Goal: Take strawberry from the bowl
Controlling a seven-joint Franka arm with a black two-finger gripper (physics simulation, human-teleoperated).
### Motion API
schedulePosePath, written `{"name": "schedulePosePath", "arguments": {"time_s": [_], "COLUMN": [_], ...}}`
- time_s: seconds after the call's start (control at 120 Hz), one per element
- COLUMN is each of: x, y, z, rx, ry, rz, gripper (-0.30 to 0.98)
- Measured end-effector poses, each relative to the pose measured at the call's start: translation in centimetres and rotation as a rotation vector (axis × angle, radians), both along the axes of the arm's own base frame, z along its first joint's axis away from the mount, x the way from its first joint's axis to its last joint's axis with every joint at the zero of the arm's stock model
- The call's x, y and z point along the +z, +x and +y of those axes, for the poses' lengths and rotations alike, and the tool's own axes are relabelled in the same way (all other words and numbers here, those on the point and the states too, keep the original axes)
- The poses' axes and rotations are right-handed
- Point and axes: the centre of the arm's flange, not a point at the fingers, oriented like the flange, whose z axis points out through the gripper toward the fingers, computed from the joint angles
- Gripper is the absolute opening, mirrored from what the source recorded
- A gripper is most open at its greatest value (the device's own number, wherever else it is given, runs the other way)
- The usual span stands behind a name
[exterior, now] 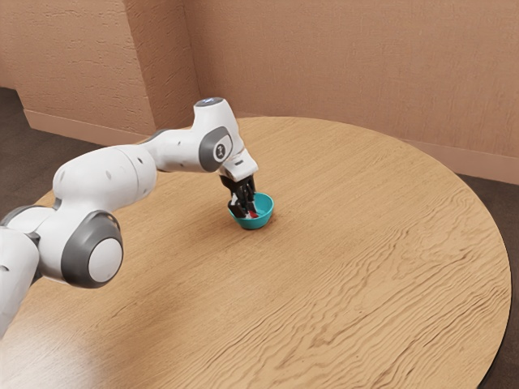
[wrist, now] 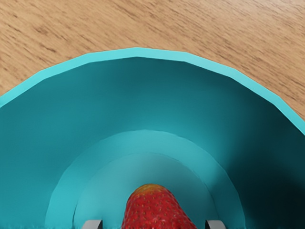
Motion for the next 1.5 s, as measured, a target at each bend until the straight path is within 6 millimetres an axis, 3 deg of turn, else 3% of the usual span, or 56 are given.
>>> {"name": "schedulePosePath", "arguments": {"time_s": [0.583, 0.667, 0.842, 0.95, 1.1, 1.275, 1.375, 1.5], "x": [1.2, 2.3, 6.7, 9.3, 9.8, 7.2, 4.5, 2.3], "y": [0.3, 0.4, 0.5, 0.4, -0.2, -1.2, -1.5, -1.5], "z": [0.2, 0.2, -0.4, -2.6, -9.7, -16.9, -19.0, -20.0], "rx": [0.006, 0.006, 0.002, -0.020, -0.091, -0.143, -0.145, -0.129], "ry": [0.010, 0.011, 0.007, 0.000, -0.026, -0.051, -0.065, -0.080], "rz": [-0.029, -0.043, -0.085, -0.108, -0.110, -0.091, -0.079, -0.077], "gripper": [0.09, 0.08, 0.07, 0.07, 0.06, 0.06, 0.06, 0.06]}}
